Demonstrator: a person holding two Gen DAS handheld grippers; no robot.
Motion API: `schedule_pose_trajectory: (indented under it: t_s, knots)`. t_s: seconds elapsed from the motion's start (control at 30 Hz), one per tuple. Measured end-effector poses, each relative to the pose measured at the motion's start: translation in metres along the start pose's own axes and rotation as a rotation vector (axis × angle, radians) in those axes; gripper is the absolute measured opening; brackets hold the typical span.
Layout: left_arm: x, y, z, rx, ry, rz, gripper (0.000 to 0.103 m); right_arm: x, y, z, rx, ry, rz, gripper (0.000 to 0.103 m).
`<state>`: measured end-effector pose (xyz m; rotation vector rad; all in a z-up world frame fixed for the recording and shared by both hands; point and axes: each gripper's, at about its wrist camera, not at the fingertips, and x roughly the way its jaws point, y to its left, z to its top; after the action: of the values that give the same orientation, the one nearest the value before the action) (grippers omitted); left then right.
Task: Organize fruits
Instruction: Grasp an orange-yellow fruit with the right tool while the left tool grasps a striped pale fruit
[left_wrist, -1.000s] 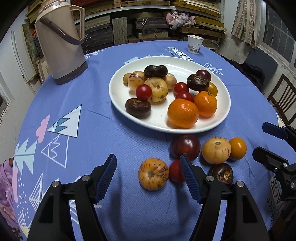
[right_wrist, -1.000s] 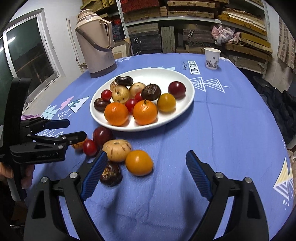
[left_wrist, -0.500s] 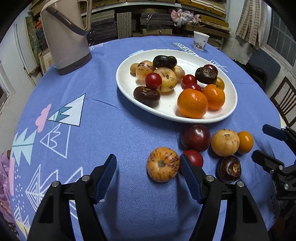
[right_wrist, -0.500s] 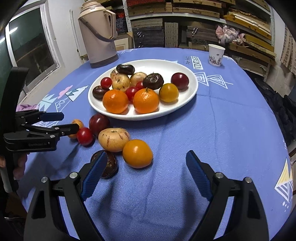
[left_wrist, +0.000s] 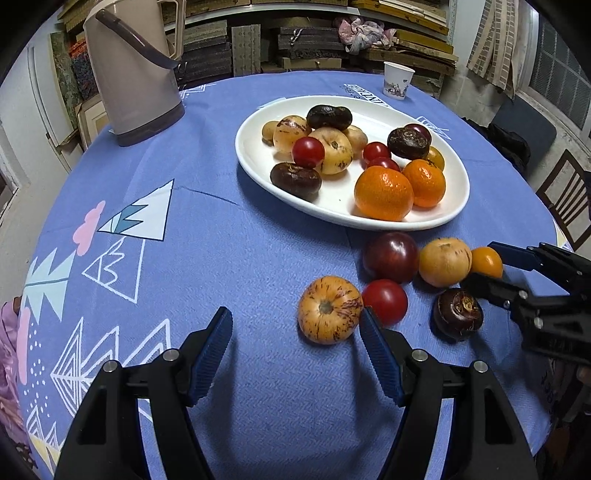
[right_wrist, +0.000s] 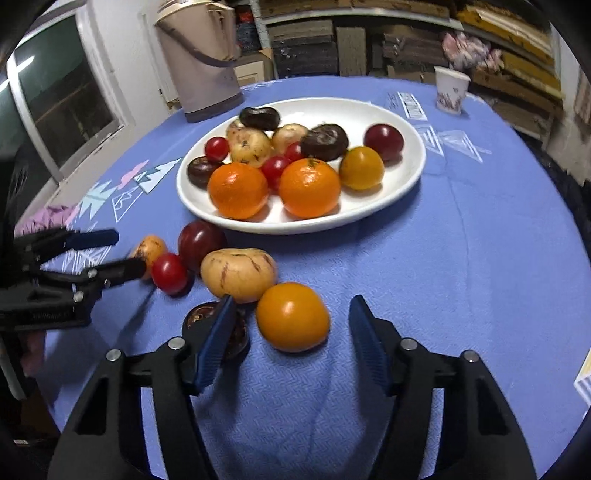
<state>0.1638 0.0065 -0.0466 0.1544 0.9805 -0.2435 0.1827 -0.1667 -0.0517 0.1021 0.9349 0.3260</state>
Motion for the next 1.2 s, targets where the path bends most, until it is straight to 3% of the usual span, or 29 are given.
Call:
schedule_pose_trajectory:
  t_s: [0.07, 0.13, 0.67, 0.77, 0.8, 0.83, 1.2]
  knots:
    - [0.001, -0.001, 0.000, 0.005, 0.003, 0.001, 0.072, 0.003, -0.002, -0.002, -0.003, 0.012, -0.013, 0.045]
    - [0.002, -0.002, 0.000, 0.010, 0.006, -0.001, 0.072, 0.002, -0.006, -0.002, 0.011, 0.008, 0.002, 0.039]
    - [0.030, 0.005, 0.010, -0.016, 0.036, 0.003, 0.072, 0.002, -0.012, -0.002, 0.037, -0.004, 0.030, 0.039]
    - [0.028, 0.004, 0.010, -0.007, 0.023, -0.005, 0.059, 0.003, -0.011, -0.002, 0.035, -0.006, 0.026, 0.039]
    - [0.027, 0.003, 0.009, -0.004, 0.017, -0.007, 0.043, 0.003, -0.010, -0.002, 0.031, -0.007, 0.023, 0.039]
    - [0.025, 0.003, 0.009, -0.005, 0.015, -0.012, 0.038, 0.003, -0.009, -0.002, 0.028, -0.007, 0.021, 0.039]
    - [0.007, 0.004, 0.010, -0.007, -0.010, -0.044, 0.038, -0.016, -0.003, 0.002, 0.015, -0.050, 0.007, 0.039]
